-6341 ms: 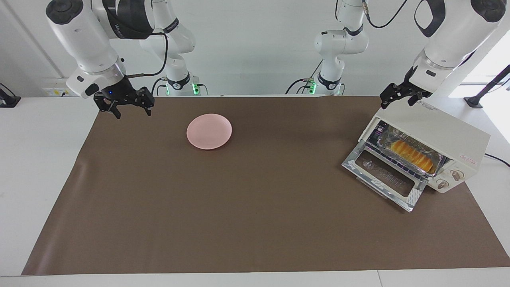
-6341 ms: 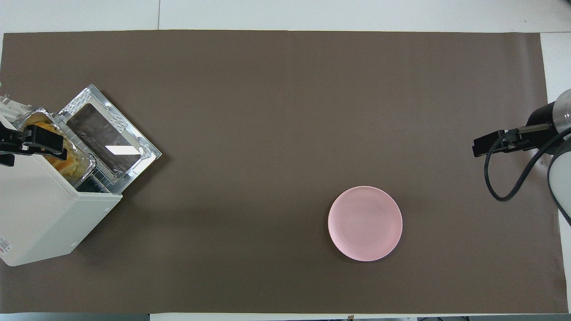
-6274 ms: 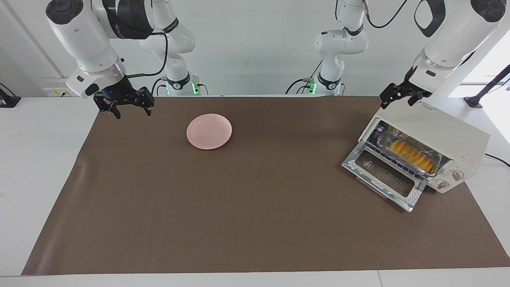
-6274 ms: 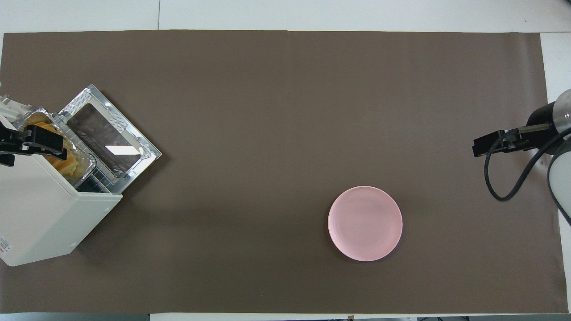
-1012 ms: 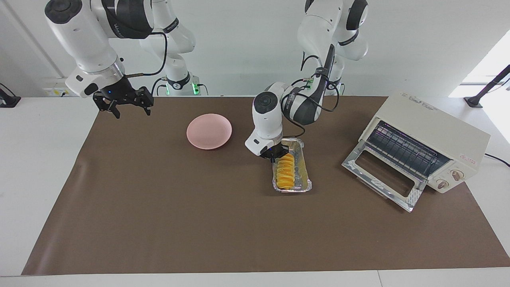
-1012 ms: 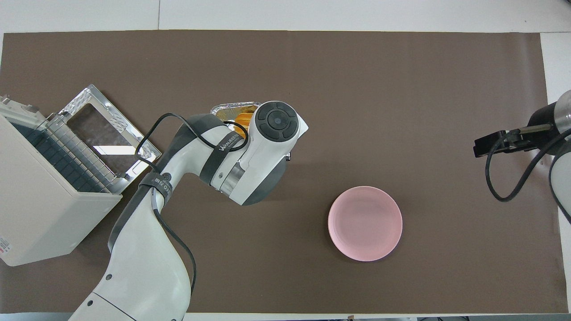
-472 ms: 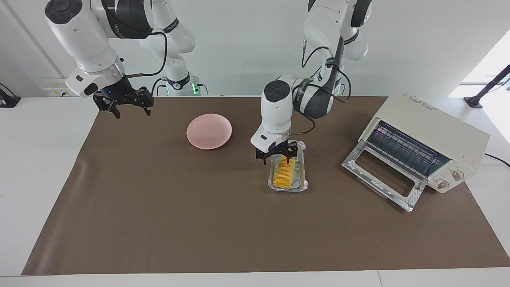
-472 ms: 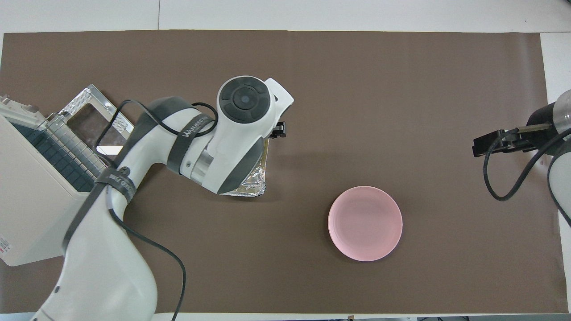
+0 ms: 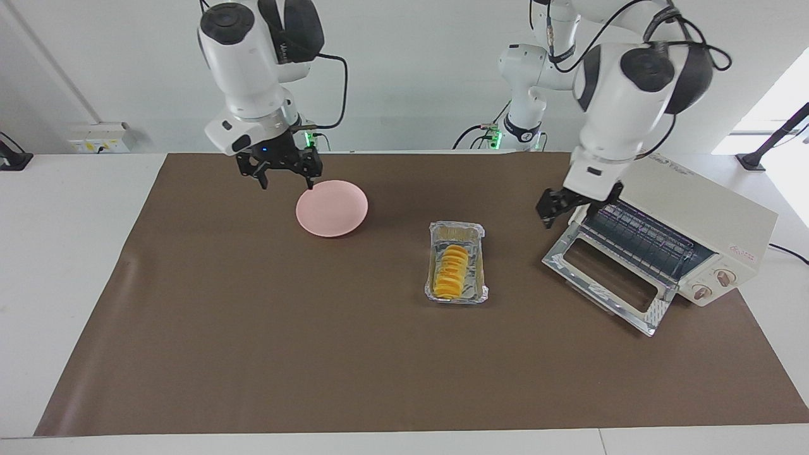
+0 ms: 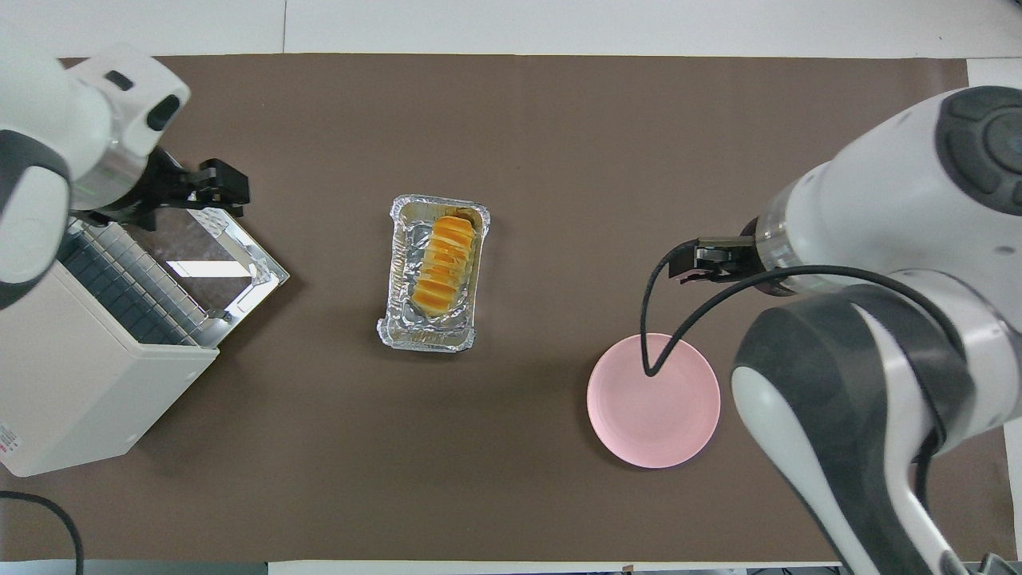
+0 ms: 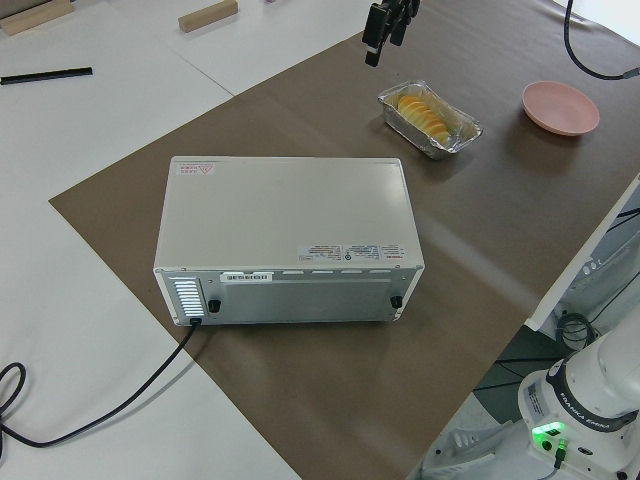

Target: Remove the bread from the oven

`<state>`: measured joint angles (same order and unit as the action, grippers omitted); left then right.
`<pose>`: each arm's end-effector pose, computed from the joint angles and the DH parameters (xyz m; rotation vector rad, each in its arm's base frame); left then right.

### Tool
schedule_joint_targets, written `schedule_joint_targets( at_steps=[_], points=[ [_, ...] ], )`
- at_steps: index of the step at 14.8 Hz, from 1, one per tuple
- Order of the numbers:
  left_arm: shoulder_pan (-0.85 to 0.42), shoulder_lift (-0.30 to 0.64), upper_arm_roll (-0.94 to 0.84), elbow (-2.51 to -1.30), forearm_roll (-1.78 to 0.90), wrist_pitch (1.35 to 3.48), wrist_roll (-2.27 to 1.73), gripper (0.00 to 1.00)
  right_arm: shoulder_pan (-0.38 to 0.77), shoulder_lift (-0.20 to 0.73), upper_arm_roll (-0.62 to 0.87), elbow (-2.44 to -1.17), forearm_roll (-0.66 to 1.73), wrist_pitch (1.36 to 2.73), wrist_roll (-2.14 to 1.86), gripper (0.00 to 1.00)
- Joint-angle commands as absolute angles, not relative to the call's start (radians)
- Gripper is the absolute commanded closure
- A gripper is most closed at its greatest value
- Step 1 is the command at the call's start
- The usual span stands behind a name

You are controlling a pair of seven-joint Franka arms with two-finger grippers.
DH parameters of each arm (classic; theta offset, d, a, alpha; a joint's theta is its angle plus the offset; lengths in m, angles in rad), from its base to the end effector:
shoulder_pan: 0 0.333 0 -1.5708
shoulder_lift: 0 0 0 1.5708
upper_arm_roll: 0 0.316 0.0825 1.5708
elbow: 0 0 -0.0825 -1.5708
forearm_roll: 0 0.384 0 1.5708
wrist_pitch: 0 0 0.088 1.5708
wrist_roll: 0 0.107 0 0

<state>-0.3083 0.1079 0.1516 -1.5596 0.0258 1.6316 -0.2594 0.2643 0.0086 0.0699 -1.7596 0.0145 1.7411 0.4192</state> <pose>0.5825 -0.0939 0.5740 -3.0892 -0.1547 0.0391 0.5315 0.1858 0.5445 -3.1344 0.1374 0.0481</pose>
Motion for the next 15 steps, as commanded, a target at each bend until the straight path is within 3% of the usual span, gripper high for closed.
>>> schedule_joint_targets(
  at_steps=[1, 6, 9, 15],
  points=[
    [-0.198, 0.02, 0.138, -1.6, 0.0, 1.508, -0.154, 0.0, 0.346, 0.086, 0.066, -1.761, 0.021, 1.837, 0.526, 0.0],
    [-0.106, -0.031, 0.124, -1.641, 0.005, 1.404, -0.15, 0.0, 0.46, 0.245, 0.064, -1.74, 0.023, 1.999, 0.679, 0.0],
    [-0.065, -0.031, 0.057, -1.647, 0.005, 1.408, -0.147, 0.0, 0.552, 0.499, 0.064, -1.498, 0.014, 1.996, 0.842, 0.0],
    [-0.055, -0.029, 0.044, -1.664, 0.008, 1.46, -0.121, 0.0, 0.604, 0.614, 0.06, -1.491, 0.002, 2.098, 0.917, 0.0]
  ],
)
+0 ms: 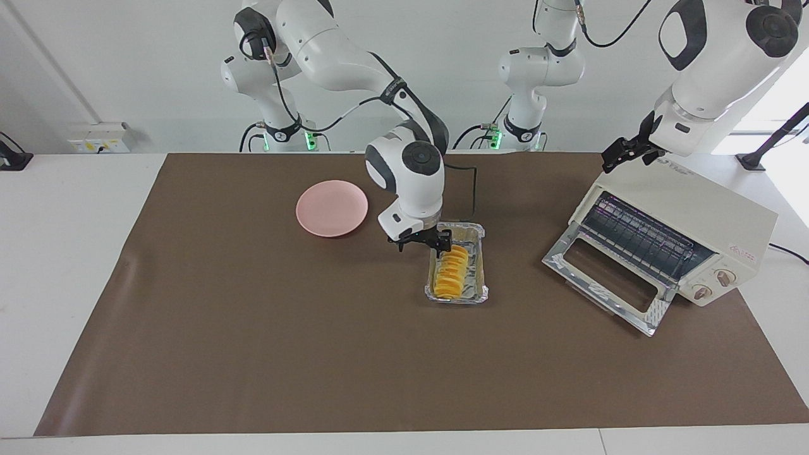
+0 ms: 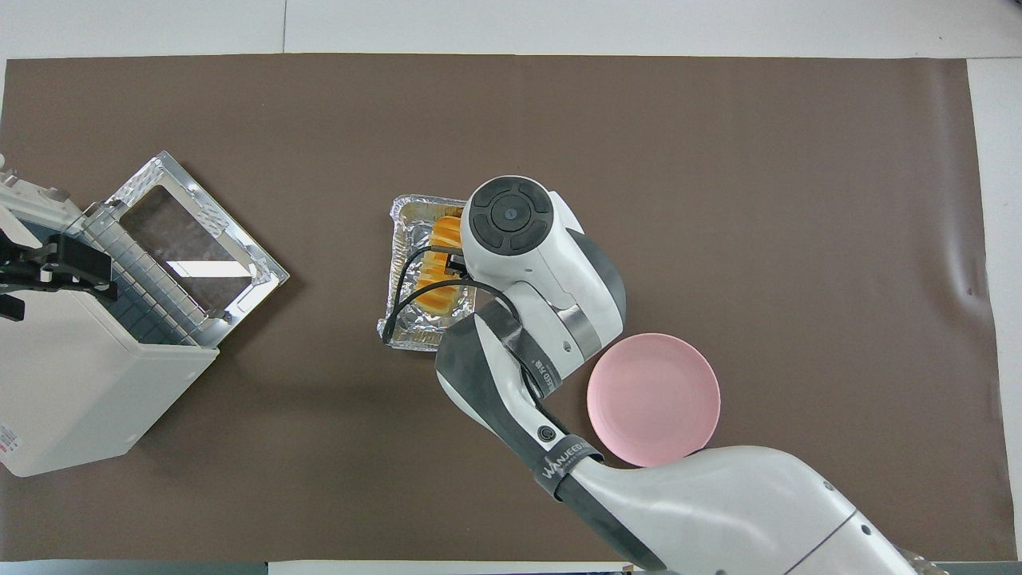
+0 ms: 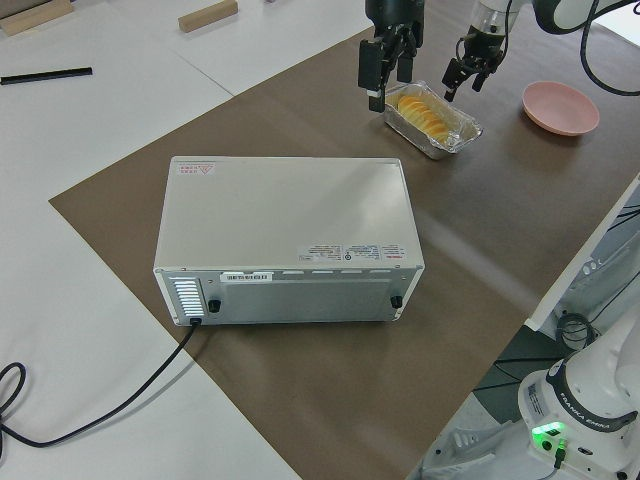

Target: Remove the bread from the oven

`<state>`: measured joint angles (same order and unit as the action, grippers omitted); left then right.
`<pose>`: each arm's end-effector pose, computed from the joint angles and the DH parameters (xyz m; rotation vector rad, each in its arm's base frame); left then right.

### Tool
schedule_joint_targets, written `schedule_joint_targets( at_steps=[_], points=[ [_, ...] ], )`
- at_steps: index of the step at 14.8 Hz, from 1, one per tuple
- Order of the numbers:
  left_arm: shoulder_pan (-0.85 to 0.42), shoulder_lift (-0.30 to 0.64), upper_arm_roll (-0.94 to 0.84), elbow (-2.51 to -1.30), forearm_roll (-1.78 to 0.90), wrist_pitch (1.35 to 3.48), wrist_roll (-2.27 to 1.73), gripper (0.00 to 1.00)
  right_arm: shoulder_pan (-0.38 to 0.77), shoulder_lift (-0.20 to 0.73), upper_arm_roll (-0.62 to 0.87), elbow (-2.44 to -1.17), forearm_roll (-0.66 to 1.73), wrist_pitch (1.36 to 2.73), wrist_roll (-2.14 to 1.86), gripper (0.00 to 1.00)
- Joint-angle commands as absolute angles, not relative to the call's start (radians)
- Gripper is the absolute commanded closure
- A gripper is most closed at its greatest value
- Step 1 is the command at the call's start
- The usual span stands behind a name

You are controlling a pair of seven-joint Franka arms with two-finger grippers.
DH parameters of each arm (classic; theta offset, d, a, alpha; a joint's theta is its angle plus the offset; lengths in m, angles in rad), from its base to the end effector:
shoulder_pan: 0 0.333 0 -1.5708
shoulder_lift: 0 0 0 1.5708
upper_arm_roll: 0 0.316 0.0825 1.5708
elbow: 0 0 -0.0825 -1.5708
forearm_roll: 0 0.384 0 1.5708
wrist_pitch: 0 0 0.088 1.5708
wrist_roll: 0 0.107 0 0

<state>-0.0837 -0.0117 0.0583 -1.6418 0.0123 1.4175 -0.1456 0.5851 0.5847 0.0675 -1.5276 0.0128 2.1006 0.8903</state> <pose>0.5303 -0.0118 0.5864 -3.0890 -0.1867 0.3275 0.5614 0.4207 0.3165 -3.0883 0.3963 0.0642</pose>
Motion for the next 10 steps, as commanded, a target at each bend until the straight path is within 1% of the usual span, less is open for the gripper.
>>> schedule_joint_targets(
  at_steps=[1, 2, 3, 4, 5, 6, 10],
  points=[
    [-0.054, -0.005, 0.044, -1.639, 0.005, 1.448, -0.118, 0.0, 0.604, 0.62, 0.058, -1.49, 0.002, 2.102, 0.917, 0.0],
    [-0.054, 0.0, 0.044, -1.632, 0.011, 1.43, -0.117, 0.0, 0.604, 0.621, 0.06, -1.489, -0.008, 2.103, 0.917, 0.0],
    [-0.052, 0.005, 0.043, -1.631, 0.009, 1.434, -0.112, 0.0, 0.604, 0.62, 0.06, -1.491, -0.015, 2.106, 0.916, 0.07],
    [-0.054, 0.006, 0.038, -1.628, 0.0, 1.442, -0.109, 0.0, 0.604, 0.62, 0.06, -1.491, -0.02, 2.106, 0.916, 0.43],
    [-0.055, 0.006, 0.037, -1.632, -0.002, 1.448, -0.109, 0.0, 0.604, 0.62, 0.06, -1.491, -0.023, 2.105, 0.911, 0.74],
    [-0.058, 0.003, 0.034, -1.635, -0.002, 1.457, -0.11, 0.0, 0.604, 0.62, 0.06, -1.49, -0.034, 2.102, 0.91, 1.0],
    [-0.054, 0.0, 0.031, -1.637, -0.002, 1.459, -0.11, 0.0, 0.604, 0.621, 0.061, -1.486, -0.054, 2.106, 0.91, 1.0]
  ],
)
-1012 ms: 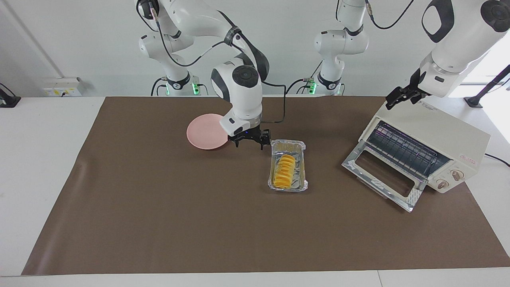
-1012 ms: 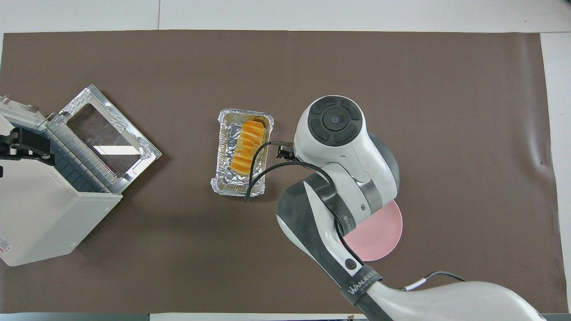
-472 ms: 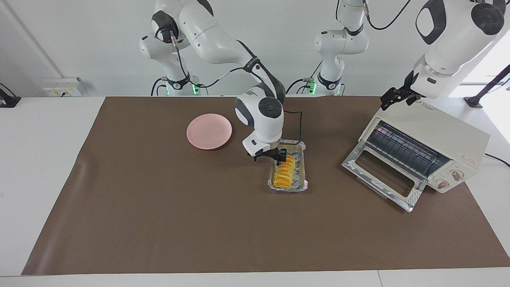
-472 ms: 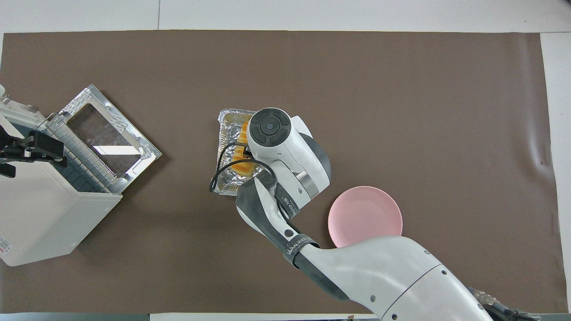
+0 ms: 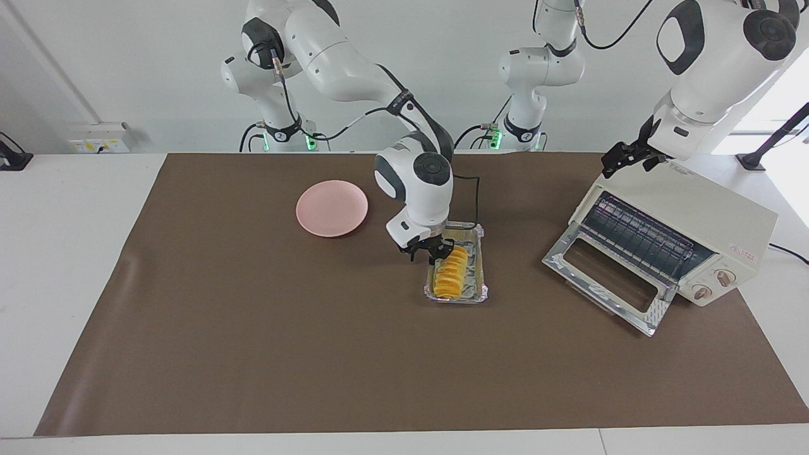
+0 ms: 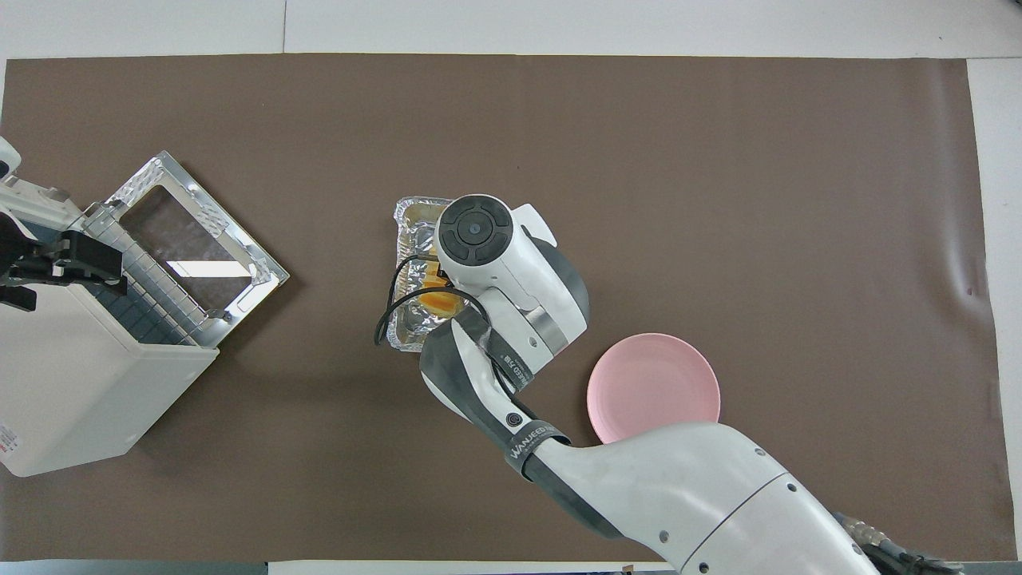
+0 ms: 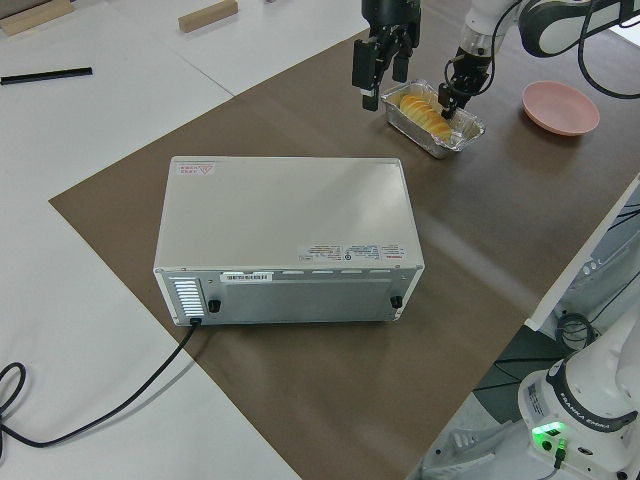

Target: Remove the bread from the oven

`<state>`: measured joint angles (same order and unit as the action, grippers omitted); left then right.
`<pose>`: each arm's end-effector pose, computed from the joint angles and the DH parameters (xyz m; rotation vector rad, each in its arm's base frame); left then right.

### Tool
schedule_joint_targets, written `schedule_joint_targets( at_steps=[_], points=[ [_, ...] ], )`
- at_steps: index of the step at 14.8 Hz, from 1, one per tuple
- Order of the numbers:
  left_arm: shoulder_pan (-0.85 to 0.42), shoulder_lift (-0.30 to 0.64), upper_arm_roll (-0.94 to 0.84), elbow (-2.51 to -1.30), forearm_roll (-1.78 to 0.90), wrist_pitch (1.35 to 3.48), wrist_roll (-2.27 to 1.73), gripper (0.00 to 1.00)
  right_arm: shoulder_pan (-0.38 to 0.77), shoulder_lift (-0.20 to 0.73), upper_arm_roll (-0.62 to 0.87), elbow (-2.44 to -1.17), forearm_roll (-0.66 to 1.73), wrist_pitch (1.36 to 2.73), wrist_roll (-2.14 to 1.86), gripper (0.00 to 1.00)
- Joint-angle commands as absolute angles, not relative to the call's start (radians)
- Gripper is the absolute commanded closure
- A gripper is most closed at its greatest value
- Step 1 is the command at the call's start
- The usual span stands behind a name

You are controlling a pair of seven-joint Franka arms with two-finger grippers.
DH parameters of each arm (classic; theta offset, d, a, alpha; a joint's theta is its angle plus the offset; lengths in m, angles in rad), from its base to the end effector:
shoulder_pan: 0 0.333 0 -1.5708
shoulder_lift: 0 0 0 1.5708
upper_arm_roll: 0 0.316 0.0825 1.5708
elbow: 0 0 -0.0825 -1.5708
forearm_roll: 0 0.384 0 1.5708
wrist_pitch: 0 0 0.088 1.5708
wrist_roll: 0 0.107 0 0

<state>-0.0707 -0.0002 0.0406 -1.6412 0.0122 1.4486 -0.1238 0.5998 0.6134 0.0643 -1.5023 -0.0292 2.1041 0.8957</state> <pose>0.5370 -0.0147 0.5825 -3.0971 -0.1457 0.2968 0.5623 0.4290 0.3081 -3.1198 0.3574 0.0247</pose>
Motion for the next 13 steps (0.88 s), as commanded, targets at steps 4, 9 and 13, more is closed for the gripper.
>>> schedule_joint_targets(
  at_steps=[4, 9, 13],
  points=[
    [-0.061, -0.008, 0.035, -1.637, -0.002, 1.457, -0.118, 0.0, 0.603, 0.623, 0.063, -1.465, -0.051, 2.1, 0.907, 1.0],
    [-0.057, -0.009, 0.037, -1.637, 0.0, 1.457, -0.118, 0.0, 0.548, 0.608, 0.063, -1.387, -0.037, 2.001, 0.849, 1.0],
    [-0.057, -0.009, 0.037, -1.637, 0.0, 1.457, -0.118, 0.0, 0.399, 0.545, 0.063, -1.378, 0.018, 1.892, 0.66, 1.0]
  ],
)
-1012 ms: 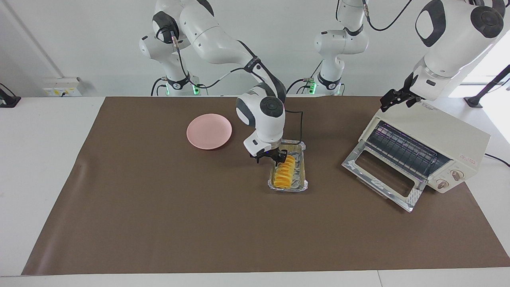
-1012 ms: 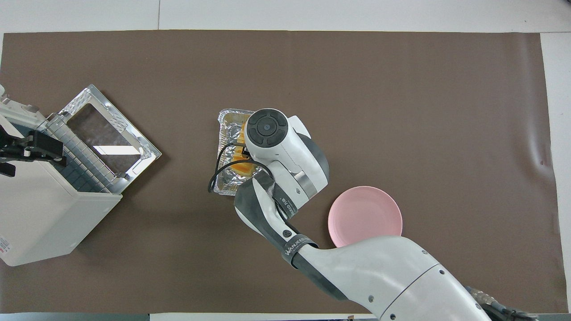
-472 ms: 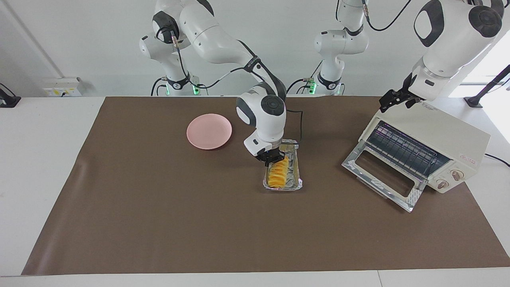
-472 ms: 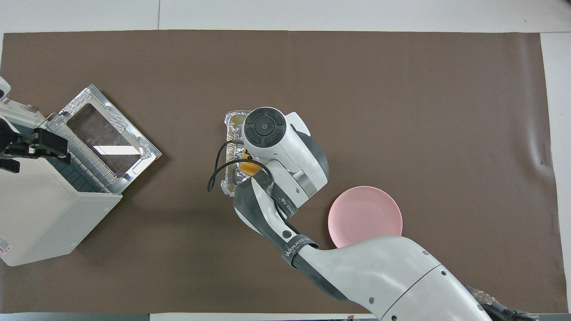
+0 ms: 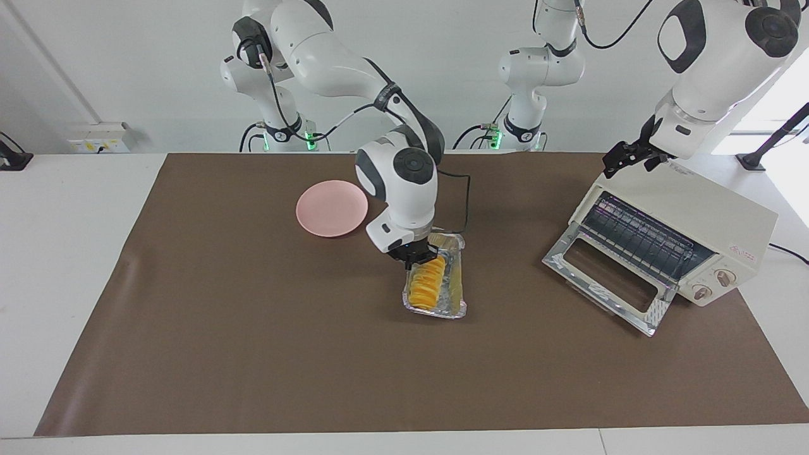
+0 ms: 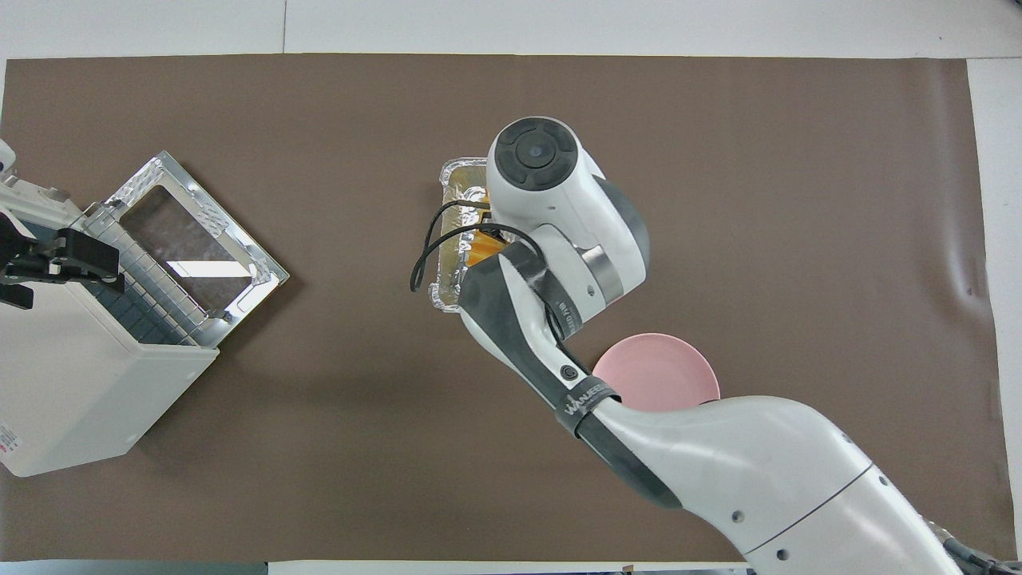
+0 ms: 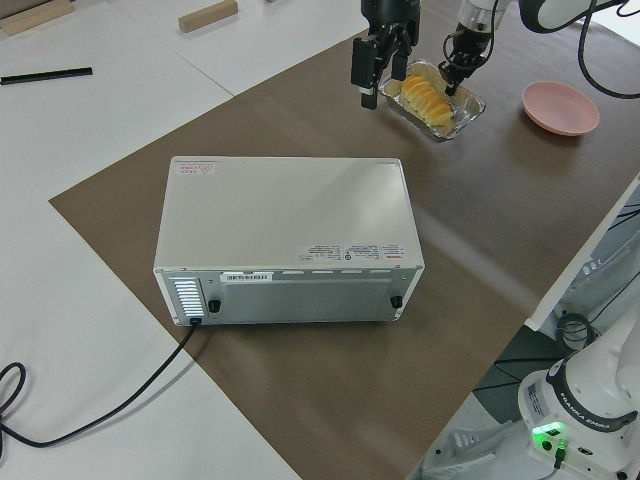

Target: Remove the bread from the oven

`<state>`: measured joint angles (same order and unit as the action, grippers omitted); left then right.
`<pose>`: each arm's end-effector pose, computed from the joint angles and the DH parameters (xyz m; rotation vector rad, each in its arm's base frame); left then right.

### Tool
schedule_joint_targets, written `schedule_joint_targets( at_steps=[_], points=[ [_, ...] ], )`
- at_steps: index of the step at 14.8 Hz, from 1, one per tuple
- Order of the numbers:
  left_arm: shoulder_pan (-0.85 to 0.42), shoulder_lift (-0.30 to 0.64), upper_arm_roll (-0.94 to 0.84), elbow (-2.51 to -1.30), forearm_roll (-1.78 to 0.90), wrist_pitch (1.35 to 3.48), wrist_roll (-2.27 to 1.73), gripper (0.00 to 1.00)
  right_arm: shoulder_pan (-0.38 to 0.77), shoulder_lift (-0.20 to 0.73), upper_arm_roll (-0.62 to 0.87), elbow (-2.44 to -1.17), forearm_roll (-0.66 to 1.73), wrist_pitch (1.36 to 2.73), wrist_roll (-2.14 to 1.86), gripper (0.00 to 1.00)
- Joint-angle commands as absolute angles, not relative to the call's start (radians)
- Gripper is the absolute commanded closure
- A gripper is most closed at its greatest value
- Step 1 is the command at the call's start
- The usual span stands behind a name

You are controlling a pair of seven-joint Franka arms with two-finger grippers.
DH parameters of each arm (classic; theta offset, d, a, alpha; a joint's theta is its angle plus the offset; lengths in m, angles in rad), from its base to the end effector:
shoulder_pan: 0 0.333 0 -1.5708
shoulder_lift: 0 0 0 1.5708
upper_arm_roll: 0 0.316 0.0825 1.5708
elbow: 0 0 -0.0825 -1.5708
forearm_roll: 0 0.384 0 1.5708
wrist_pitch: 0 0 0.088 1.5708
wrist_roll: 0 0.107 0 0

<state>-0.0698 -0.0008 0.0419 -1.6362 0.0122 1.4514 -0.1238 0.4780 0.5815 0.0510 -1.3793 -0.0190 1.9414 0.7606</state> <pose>0.5375 -0.0136 0.5853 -3.0990 -0.1492 0.2840 0.6214 0.3535 0.3738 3.1173 -0.3643 -0.0333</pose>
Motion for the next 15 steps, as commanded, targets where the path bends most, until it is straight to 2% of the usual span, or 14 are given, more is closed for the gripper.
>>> schedule_joint_targets(
  at_steps=[1, 4, 6, 10, 15],
  points=[
    [-0.057, -0.009, 0.037, -1.637, 0.0, 1.457, -0.118, 0.0, 0.37, 0.531, 0.063, -1.379, 0.02, 1.881, 0.62, 1.0],
    [-0.057, -0.009, 0.037, -1.637, 0.0, 1.457, -0.118, 0.0, 0.269, 0.525, 0.06, -1.394, 0.021, 1.848, 0.478, 1.0],
    [-0.057, -0.009, 0.037, -1.637, 0.0, 1.457, -0.118, 0.0, 0.207, 0.503, 0.06, -1.457, 0.021, 1.87, 0.379, 1.0],
    [-0.057, -0.009, 0.037, -1.637, 0.0, 1.457, -0.118, 0.0, 0.127, 0.448, 0.052, -1.672, 0.02, 2.078, 0.233, 1.0],
    [-0.057, -0.009, 0.037, -1.637, 0.0, 1.457, -0.118, 0.0, 0.09, 0.428, 0.052, -1.755, 0.02, 2.147, 0.221, 1.0]
  ],
)
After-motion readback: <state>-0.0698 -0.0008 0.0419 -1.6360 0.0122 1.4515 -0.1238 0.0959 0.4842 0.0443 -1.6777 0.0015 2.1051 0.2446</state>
